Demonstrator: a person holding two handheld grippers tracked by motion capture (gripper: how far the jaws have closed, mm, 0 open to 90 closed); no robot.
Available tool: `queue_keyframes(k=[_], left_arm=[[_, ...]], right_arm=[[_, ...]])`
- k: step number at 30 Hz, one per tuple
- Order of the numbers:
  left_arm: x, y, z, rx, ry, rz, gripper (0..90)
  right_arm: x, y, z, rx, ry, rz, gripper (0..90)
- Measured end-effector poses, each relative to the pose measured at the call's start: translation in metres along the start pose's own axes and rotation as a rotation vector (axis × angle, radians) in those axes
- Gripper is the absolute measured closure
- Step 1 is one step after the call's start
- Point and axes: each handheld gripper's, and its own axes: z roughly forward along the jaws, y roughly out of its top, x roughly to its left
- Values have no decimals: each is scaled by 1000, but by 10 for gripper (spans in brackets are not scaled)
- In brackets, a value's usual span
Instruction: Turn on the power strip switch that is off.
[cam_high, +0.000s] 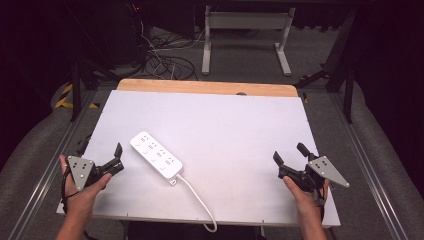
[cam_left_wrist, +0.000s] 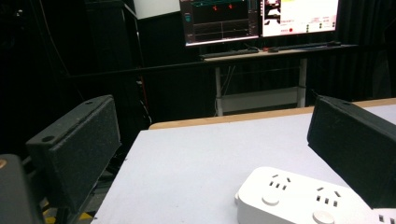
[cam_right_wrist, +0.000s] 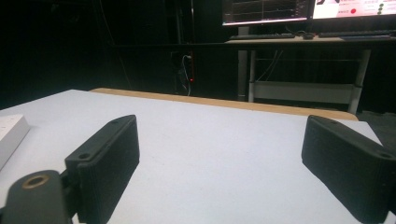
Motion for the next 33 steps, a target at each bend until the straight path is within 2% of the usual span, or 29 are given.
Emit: queue_keyframes(k=[5, 16, 20, 21, 22, 26, 28, 30, 32, 33], left_arm=[[-2, 0, 0, 0, -7, 10, 30], [2, 0, -1, 6, 3, 3, 83], [4, 1, -2, 25, -3, -7, 209], [4, 2, -3, 38, -13, -24, 272], [4, 2, -3, 38, -13, -24, 336], [4, 7, -9, 71, -4, -77, 675], [6, 9, -11, 85, 1, -85, 813], [8, 11, -12, 101, 2, -97, 896], [9, 12, -12, 112, -11, -109, 899], [10, 13, -13, 122, -17, -98, 899]], right_arm=[[0, 1, -1, -1, 5, -6, 121], [1, 0, 0, 7, 7, -12, 122], [1, 0, 1, 7, 10, -11, 122], [1, 0, 1, 7, 12, -10, 123], [1, 0, 1, 7, 12, -10, 123], [1, 0, 2, 6, 18, -8, 125], [0, 0, 2, 6, 18, -8, 126], [0, 0, 1, 7, 18, -7, 126], [0, 0, 1, 6, 19, -8, 126], [0, 0, 1, 7, 19, -8, 127]])
